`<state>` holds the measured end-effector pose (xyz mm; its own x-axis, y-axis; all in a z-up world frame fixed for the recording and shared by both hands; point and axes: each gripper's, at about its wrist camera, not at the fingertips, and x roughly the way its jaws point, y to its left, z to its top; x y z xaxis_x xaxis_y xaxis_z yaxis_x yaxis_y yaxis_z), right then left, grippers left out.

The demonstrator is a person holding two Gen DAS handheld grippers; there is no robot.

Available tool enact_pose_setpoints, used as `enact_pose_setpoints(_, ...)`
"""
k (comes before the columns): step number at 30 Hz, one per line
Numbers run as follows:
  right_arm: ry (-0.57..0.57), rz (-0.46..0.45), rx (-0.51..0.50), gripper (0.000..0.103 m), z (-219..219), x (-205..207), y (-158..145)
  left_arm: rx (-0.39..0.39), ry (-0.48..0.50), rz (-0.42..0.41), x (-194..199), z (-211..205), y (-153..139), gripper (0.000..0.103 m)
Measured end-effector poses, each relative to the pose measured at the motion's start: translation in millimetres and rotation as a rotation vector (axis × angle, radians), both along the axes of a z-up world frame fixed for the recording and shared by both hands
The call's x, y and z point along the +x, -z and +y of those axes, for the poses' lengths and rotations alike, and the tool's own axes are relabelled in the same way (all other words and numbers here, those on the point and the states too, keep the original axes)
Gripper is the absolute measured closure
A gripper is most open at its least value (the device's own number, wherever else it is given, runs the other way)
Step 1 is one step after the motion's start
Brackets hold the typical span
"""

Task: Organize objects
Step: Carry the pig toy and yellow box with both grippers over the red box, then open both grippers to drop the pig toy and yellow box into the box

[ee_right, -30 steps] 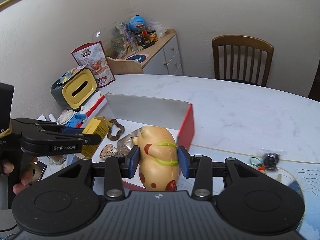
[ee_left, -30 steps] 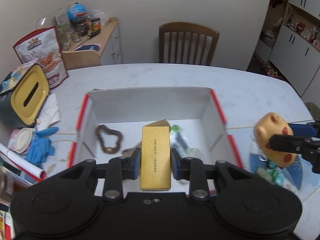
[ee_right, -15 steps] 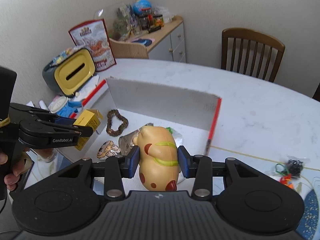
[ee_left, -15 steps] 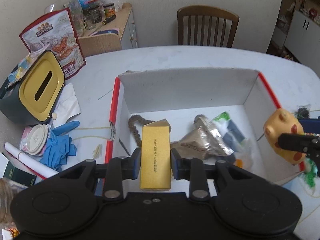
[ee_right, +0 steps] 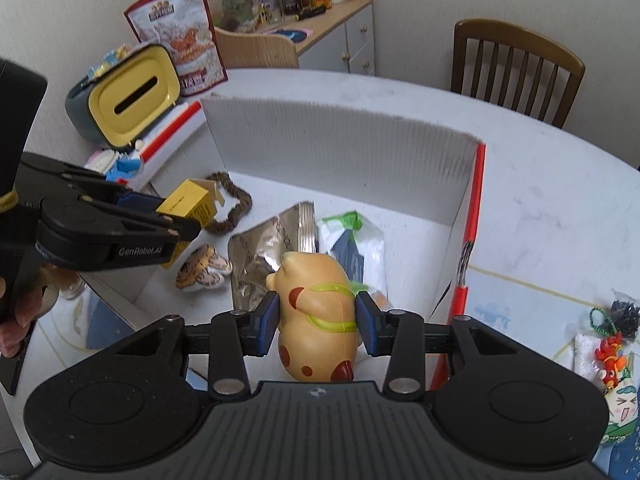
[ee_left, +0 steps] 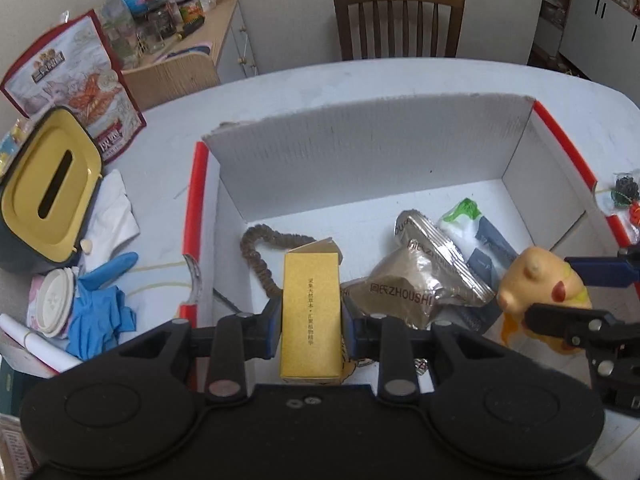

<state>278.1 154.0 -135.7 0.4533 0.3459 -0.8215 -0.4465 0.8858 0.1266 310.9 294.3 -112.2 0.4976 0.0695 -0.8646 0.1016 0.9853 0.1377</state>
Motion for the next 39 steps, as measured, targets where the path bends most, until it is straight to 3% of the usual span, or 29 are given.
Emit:
enact_pose_setpoints(8,-0.038,-0.017,-0.037,0.061,10,-4,5,0.013,0.022,0.054,4,0,15,0.074)
enact_pose_setpoints(20,-0.032,-0.016,-0.053,0.060,9,-6,2,0.012,0.019,0.066,4,-1,17,0.070)
enact_pose_setpoints(22,-0.032,-0.021,-0.052,0.056,7,-7,0,0.008,0.020,0.065,4,-2,16,0.068)
enact_pose_setpoints(24,-0.030,-0.025,-0.042,0.050,4,-9,-2,0.008,0.024,0.061,2,-3,14,0.063)
enact_pose_setpoints(30,-0.012,-0.030,-0.024,0.049,-5,-15,-11,0.012,0.049,0.021,-6,-9,6,0.039)
enact_pose_setpoints(39,-0.005,-0.077,0.007,0.043,-16,-29,-37,-0.013,0.049,-0.028,-18,-15,-15,0.037)
